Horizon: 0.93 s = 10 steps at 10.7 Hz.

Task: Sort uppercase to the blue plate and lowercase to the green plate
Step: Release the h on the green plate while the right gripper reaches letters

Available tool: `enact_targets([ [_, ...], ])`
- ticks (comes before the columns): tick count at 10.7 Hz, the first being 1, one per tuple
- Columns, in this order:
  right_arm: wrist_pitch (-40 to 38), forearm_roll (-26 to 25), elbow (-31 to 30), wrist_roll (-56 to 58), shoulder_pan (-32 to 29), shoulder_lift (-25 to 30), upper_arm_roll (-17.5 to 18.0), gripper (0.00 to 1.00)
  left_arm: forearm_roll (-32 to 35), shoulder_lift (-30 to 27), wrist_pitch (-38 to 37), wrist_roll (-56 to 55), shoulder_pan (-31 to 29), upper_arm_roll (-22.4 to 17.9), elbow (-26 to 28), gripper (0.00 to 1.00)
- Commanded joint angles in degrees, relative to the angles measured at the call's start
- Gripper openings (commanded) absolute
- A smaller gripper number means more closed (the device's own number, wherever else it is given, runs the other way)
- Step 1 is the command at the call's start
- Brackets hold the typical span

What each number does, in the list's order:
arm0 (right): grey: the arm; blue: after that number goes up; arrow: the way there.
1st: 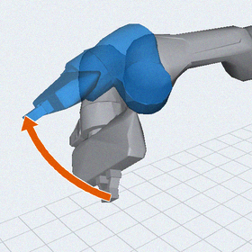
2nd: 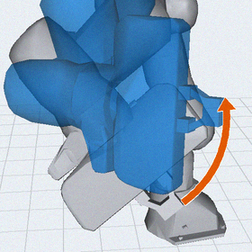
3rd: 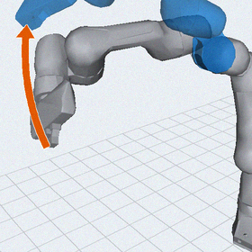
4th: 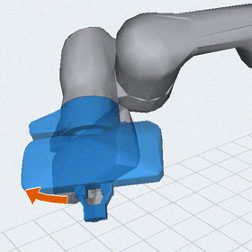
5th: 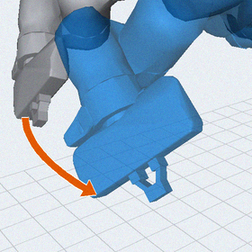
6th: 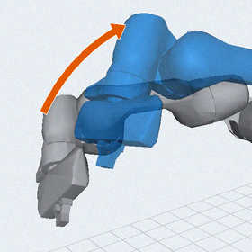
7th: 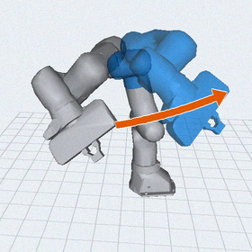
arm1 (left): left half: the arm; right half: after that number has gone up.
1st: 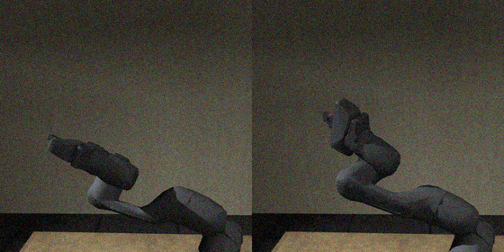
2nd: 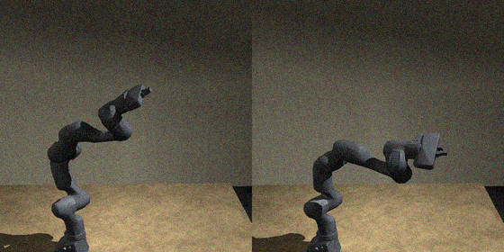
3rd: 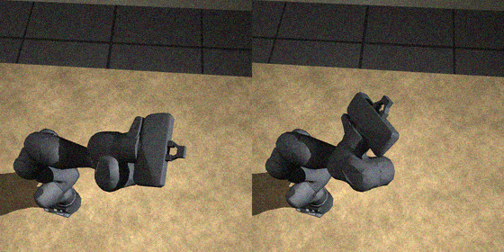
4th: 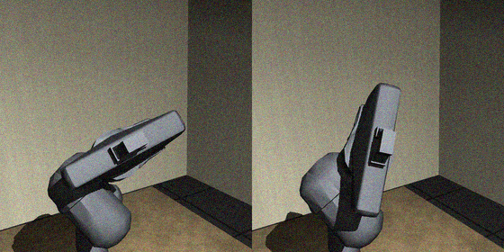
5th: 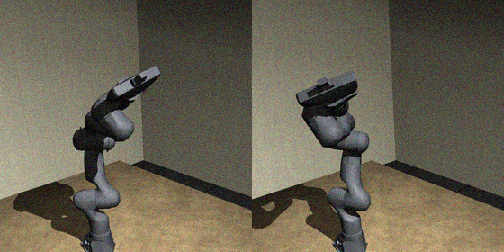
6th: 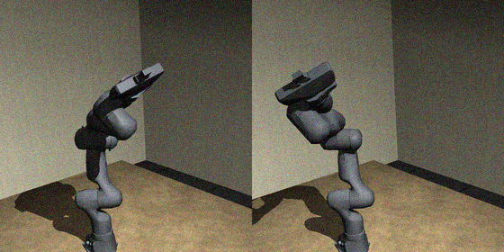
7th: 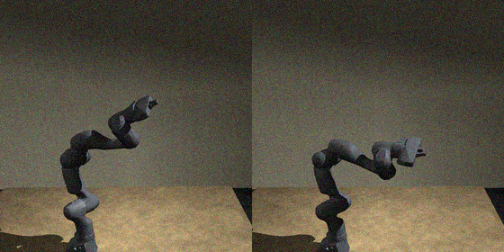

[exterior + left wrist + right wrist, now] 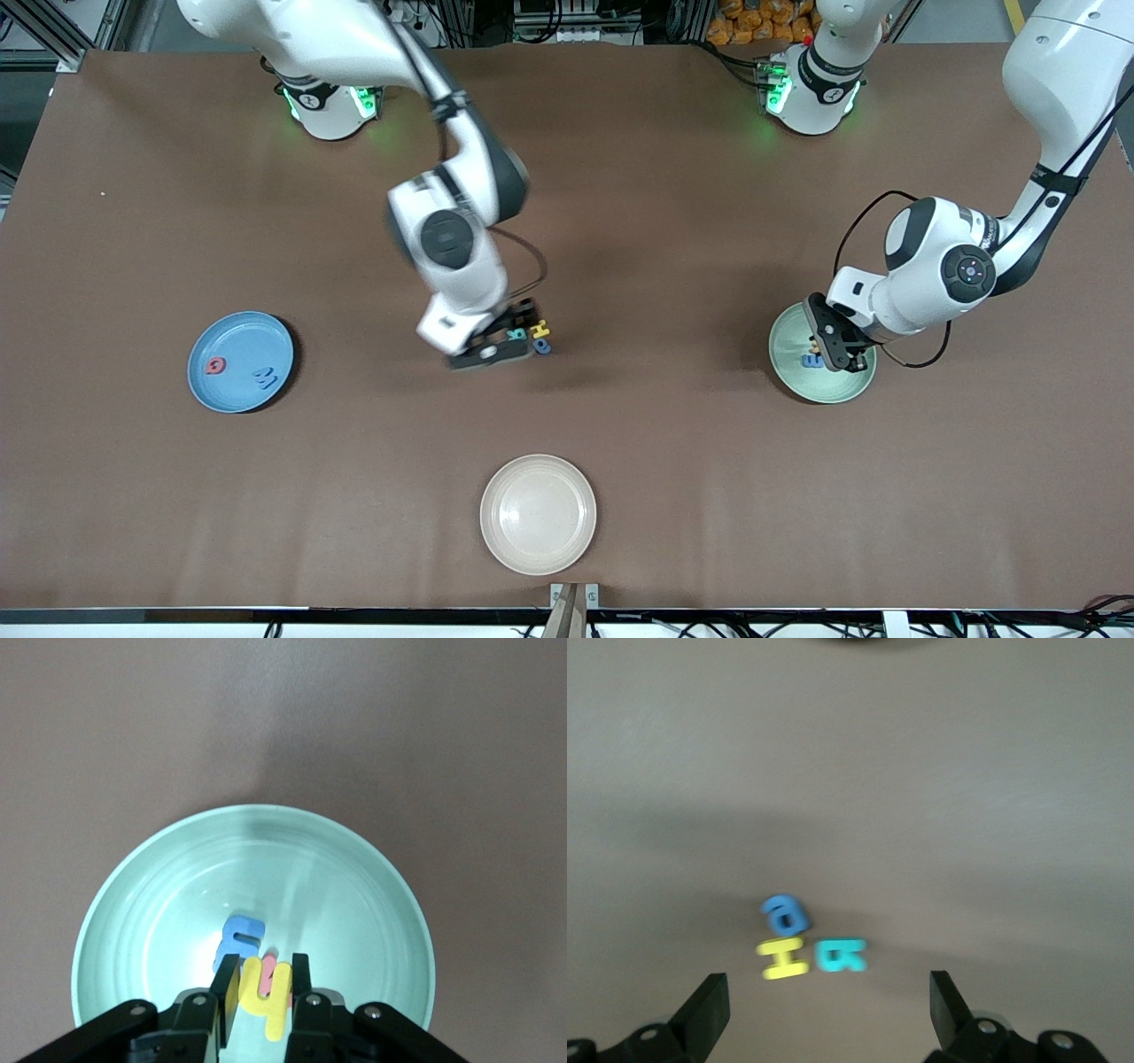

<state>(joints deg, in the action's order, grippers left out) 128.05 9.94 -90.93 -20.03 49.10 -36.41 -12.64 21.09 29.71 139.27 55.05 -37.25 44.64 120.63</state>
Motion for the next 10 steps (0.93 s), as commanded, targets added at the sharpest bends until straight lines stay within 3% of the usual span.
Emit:
enact_targets([
  [1, 3.2, -0.2, 2.2, -0.2, 1.1, -4.7, -0.6, 1.0, -0.8, -1.4, 0.0, 0.8, -2.3, 1.0, 1.5, 0.27],
  [3, 7.5, 0.2, 2.0, -0.2, 1.5, -6.2, -0.5, 1.0, -0.8, -1.4, 0.0, 0.5, -2.8, 1.0, 1.3, 0.44],
  [7, 9.2, 0.3, 2.1, -4.2, 2.9, -8.5, -0.5, 1.0, -1.1, -1.9, 0.0, -2.9, -3.4, 1.2, 0.4, 0.45],
  [10, 13.6, 0.3, 2.1, -9.2, 3.5, -10.2, 1.4, 1.0, -1.2, -3.8, -0.3, -14.4, -3.4, 4.8, -0.4, 0.45],
])
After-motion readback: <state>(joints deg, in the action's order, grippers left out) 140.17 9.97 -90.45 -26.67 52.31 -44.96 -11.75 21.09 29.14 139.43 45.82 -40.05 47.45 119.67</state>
